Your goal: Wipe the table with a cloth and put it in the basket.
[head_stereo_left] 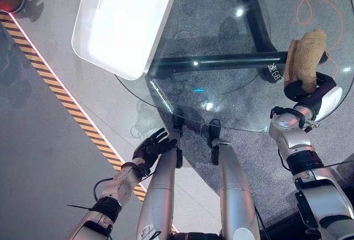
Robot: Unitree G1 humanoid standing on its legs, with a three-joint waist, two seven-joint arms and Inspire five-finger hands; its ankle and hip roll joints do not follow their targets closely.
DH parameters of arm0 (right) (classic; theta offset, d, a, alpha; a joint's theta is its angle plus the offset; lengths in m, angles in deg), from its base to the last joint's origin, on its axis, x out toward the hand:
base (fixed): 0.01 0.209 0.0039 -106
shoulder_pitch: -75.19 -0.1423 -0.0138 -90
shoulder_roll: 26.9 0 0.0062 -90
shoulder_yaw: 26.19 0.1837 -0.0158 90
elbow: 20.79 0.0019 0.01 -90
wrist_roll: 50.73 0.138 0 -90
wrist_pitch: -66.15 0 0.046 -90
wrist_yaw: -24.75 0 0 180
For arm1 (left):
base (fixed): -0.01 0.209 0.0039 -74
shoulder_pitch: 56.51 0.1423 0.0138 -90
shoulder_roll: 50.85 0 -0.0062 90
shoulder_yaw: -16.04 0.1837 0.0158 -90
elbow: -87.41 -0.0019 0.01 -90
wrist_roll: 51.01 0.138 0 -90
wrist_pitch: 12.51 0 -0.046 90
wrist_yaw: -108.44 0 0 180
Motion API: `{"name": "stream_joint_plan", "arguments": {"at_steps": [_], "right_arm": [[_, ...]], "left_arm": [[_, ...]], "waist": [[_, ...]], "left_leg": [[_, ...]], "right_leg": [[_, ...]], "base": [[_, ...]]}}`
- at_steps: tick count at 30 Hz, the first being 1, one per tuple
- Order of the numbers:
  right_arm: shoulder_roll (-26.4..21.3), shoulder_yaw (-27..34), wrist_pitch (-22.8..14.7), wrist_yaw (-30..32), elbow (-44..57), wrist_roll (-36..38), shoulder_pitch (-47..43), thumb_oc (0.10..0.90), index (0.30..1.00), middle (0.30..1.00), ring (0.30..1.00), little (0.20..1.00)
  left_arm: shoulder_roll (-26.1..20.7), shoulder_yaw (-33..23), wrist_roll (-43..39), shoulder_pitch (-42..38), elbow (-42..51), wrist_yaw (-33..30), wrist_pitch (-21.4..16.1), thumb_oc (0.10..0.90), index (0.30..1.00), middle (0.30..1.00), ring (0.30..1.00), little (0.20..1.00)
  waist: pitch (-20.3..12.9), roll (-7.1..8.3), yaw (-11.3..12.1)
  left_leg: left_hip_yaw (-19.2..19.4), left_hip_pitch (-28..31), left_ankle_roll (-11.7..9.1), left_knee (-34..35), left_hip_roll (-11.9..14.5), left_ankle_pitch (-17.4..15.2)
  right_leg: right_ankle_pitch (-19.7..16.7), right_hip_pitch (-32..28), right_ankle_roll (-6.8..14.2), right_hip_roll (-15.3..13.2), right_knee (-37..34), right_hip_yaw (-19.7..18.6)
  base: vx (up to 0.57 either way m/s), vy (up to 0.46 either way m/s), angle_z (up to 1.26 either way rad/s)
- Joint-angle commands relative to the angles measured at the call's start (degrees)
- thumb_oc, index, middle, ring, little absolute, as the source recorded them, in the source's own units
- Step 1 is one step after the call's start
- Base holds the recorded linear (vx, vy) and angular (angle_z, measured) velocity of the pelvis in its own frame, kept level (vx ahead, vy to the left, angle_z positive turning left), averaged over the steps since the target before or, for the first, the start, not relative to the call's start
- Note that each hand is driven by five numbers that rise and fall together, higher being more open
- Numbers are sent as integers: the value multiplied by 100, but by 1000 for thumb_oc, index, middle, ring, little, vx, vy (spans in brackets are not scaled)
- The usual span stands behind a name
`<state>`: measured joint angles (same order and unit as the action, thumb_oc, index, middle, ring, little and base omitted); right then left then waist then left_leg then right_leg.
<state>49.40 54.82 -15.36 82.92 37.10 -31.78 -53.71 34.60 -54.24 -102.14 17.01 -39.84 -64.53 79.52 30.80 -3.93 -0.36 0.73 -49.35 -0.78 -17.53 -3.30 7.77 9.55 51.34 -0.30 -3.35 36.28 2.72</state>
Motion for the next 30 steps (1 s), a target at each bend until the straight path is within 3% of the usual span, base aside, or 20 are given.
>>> {"name": "stream_joint_plan", "arguments": {"at_steps": [1,8,19,30], "right_arm": [[-633,202,-149,349,820,-303,-80,100,300,300,300,200],[-640,217,-94,250,704,-206,-76,100,300,300,300,200],[-641,95,-327,-86,789,-145,-284,100,300,300,300,200],[-339,-502,-160,-1647,1467,-588,-498,100,300,300,300,200]], "left_arm": [[358,595,-56,795,-180,34,463,800,900,900,900,900],[380,558,-59,753,-273,125,443,800,900,900,900,900],[428,578,-77,748,-209,53,445,800,900,900,900,900],[530,472,-74,710,-251,122,441,800,900,900,900,900]], "waist": [[-101,-113,-49],[-101,-114,-35],[-101,-141,14],[-101,-177,28]], "left_leg": [[140,-135,393,-1249,-271,-1257],[127,-178,406,-1268,-277,-1261],[111,-209,411,-1249,-297,-1240],[169,-219,414,-1189,-300,-1202]], "right_leg": [[-929,-28,74,304,-975,18],[-939,14,68,301,-973,14],[-966,44,80,285,-1002,14],[-948,102,65,279,-1003,24]], "base": [[0,0,0],[0,0,0],[-1,10,0],[-4,52,0]]}}
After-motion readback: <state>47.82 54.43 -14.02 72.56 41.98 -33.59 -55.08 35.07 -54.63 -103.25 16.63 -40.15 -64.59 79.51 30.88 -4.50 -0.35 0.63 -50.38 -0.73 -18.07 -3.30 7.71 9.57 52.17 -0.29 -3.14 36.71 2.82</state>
